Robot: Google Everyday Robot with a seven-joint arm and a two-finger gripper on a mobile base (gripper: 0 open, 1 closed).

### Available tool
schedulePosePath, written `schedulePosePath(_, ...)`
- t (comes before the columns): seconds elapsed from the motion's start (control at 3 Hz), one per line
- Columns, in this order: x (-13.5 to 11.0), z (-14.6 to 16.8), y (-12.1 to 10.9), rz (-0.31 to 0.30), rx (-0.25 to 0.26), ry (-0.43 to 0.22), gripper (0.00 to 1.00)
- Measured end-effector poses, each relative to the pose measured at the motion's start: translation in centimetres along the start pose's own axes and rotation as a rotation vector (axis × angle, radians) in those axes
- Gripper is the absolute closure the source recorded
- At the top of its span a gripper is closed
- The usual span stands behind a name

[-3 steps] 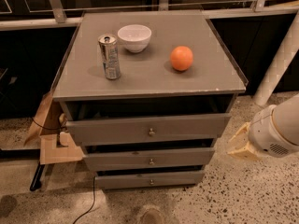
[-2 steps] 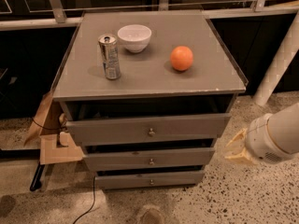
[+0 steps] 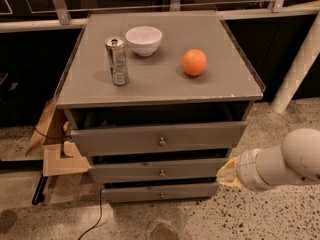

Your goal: Open middle drawer

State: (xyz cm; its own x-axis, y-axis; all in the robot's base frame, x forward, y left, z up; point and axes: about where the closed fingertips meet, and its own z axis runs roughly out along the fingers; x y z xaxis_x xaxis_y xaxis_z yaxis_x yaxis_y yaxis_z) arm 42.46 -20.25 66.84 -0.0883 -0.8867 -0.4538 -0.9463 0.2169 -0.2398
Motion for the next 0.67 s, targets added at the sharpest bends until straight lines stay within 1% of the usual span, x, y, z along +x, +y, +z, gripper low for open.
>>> schedulePosePath(0.33, 2.38, 7.84, 0.33, -0.059, -0.042, 0.004, 1.0)
schedulePosePath(0.67, 2.39, 7.83, 0.35, -0.059, -0.042, 0.004, 1.0)
